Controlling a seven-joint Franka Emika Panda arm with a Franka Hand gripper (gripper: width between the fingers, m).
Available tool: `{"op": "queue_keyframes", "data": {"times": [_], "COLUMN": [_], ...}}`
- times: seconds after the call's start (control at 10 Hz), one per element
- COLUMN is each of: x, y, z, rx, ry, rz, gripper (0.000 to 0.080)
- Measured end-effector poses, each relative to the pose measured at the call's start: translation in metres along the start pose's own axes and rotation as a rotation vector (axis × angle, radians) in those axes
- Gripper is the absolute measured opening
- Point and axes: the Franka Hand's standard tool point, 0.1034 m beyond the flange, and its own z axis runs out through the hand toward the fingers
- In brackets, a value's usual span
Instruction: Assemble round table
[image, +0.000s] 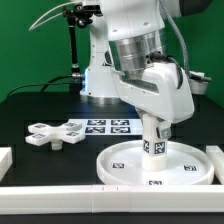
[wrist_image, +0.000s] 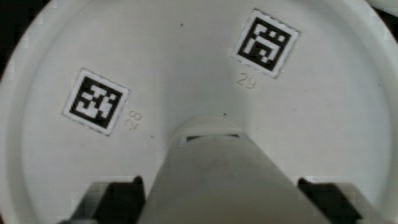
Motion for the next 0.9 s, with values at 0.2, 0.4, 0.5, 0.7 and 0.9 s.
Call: {"op": "queue_keyframes", "data": {"times": [0.2,0.4,0.5,0.7,0.9], "x": [-0.0005,0.0,-0.0005,0.0002,0.0025], "y": [-0.0005,-0.0024,-0.0042,-0.0076,-0.0097], "z": [0.0,-0.0012,-0.0026,-0.0048,-0.0038], "rx": [0.002,0.012,0.01,0.024,0.079], "ry": [-0.001,-0.004,-0.006,-0.013,-0.015], "rz": [0.097,0.219,0.236,0.373,0.56], "gripper": [0.0409,0.0409,0.0409,0.0409,0.0409]}}
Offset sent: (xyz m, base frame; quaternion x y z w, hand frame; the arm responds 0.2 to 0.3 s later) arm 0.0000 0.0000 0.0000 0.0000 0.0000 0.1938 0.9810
